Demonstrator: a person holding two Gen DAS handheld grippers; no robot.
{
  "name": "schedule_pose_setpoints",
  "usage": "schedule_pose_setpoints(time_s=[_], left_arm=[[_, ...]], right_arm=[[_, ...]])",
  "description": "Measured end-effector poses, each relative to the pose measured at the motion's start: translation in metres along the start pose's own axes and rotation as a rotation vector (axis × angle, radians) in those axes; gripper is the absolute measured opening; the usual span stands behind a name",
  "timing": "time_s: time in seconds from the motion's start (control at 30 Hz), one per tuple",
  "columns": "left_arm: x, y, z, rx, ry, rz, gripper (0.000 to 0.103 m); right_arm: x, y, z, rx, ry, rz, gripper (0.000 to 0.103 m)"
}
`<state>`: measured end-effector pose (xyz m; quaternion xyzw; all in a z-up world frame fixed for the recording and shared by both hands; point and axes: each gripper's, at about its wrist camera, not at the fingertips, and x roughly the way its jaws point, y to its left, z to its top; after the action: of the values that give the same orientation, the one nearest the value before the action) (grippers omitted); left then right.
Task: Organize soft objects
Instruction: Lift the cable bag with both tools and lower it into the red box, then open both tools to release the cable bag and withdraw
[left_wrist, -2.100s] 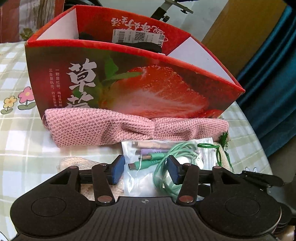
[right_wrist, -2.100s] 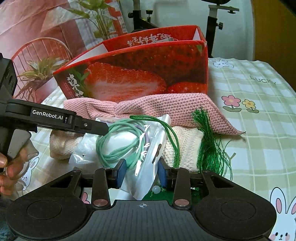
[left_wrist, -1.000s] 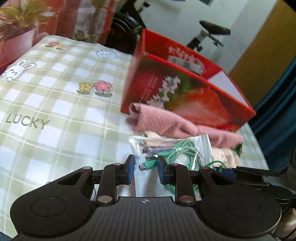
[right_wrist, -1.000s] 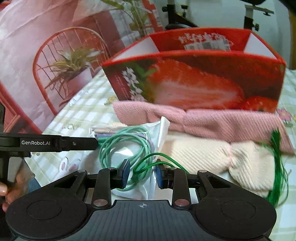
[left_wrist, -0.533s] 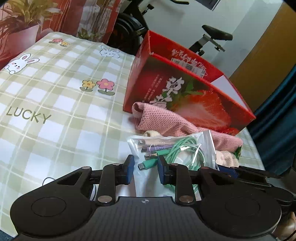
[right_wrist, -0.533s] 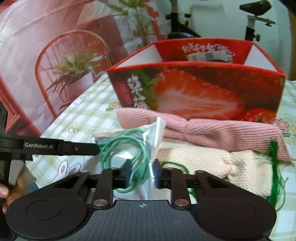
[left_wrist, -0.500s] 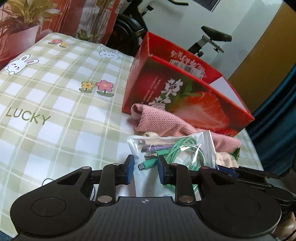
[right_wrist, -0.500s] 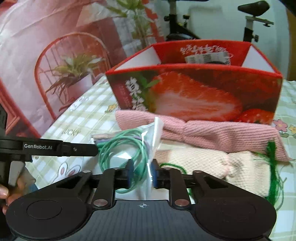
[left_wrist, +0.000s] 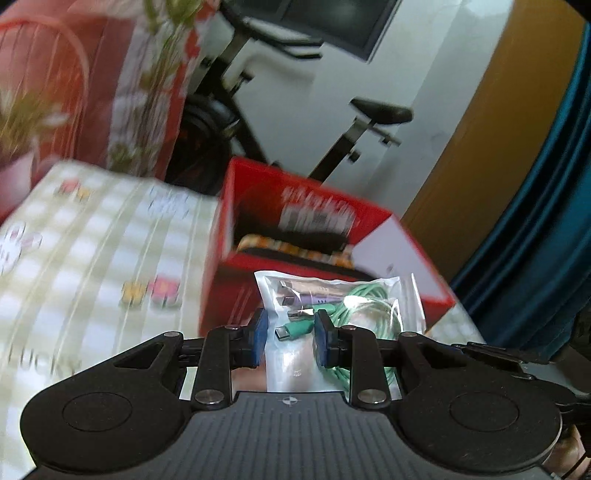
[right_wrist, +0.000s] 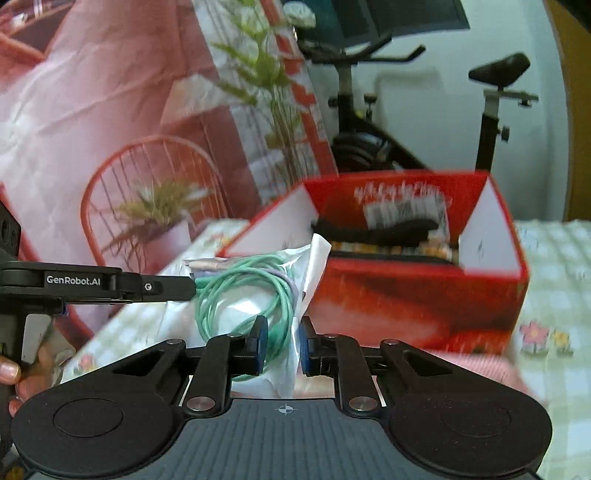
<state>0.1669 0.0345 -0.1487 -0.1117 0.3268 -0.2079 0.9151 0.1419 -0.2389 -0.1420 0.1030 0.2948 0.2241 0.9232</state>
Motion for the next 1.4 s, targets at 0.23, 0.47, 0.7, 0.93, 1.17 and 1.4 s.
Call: schedule_pose_setpoints(time_s=[0.23,0.47,0.7,0.93,1.17,1.4], left_arm=[[0.023,-0.023,0.052,0.030,-0.026,-0.052,0.028],[0.074,-0.043,0.084,0.098,-0.002,-0.026,0.028],[0.128,-0.047,0.090,0.105,0.065,0.018,0.028],[0.157,-0.038,0.089,0.109,0.112,0.044,0.029],[0.173,-0.035,0.088,0.116,0.127,0.082,0.033],[0.163,-0.040,0.087,0.153,0.116,0.076,0.042]], right_arm=[[0.004,-0.024,0.048,-0.007,-0.068,-0.036,0.016],[0.030,-0.062,0.081,0.003,-0.094,-0.107,0.016],[0.073,-0.097,0.089,0.015,-0.047,-0.177,0.016],[0.099,-0.112,0.084,-0.004,0.017,-0.210,0.016],[0.109,-0.117,0.079,-0.023,0.059,-0.238,0.018],[0.102,-0.111,0.081,-0.067,0.042,-0.260,0.023]])
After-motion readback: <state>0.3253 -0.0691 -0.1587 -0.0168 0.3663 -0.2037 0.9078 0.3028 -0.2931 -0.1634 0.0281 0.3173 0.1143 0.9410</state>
